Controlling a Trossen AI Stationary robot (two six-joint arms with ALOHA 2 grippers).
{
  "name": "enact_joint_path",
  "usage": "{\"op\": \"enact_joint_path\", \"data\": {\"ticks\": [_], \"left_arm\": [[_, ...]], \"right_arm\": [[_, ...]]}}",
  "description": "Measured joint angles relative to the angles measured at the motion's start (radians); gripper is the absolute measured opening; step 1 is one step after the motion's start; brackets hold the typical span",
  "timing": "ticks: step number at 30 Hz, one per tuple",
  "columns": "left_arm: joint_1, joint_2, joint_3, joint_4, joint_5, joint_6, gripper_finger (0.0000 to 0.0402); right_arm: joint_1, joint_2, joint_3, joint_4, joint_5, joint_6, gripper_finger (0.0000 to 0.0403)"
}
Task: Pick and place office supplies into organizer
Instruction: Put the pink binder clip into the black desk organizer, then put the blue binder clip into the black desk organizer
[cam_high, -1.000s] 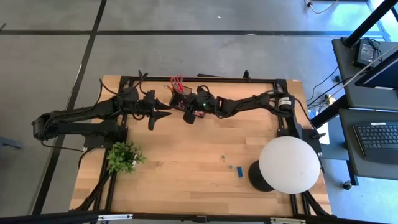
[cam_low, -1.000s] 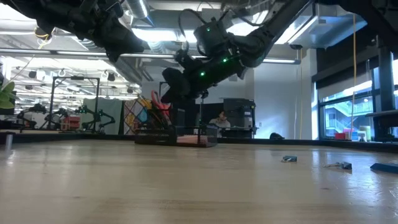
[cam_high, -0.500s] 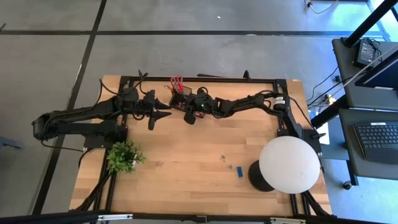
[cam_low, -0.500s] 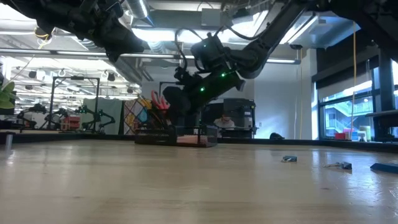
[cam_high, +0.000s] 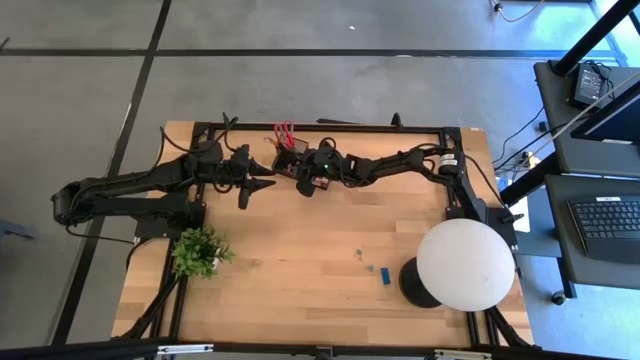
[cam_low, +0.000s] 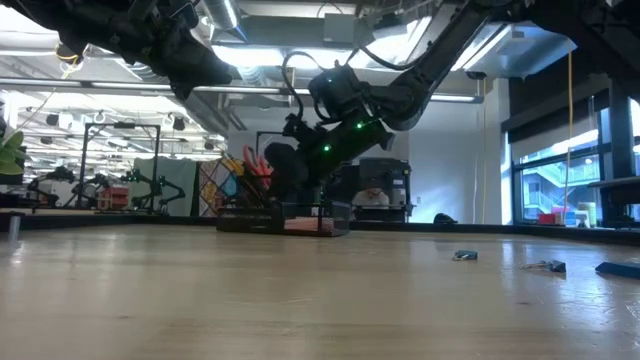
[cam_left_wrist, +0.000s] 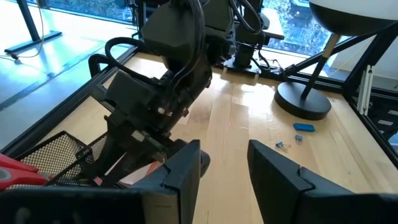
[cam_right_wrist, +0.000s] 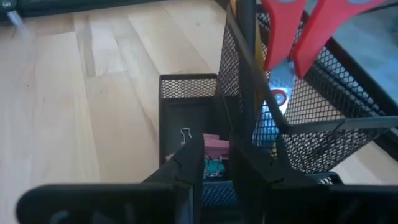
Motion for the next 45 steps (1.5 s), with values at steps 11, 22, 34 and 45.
{"op": "enact_joint_path", "data": {"ticks": [11,22,34,45], "left_arm": [[0.000,0.000,0.000,0.000,0.000,0.000,0.0127],[0.000,0.000,0.000,0.000,0.000,0.000,0.0127],[0.000,0.000,0.000,0.000,0.000,0.000,0.0127],[0.000,0.000,0.000,-0.002,0.000,0.000,0.0127]], "right_arm": [[-0.001,0.000,0.000,0.000,0.000,0.012,0.0069],[-0.001,0.000,0.000,-0.004,0.000,0.010,0.0070],[-0.001,-0.001,0.000,-0.014,0.000,0.012,0.0118],[0.014,-0.058,0.000,-0.069,-0.065,0.010,0.0137]]}}
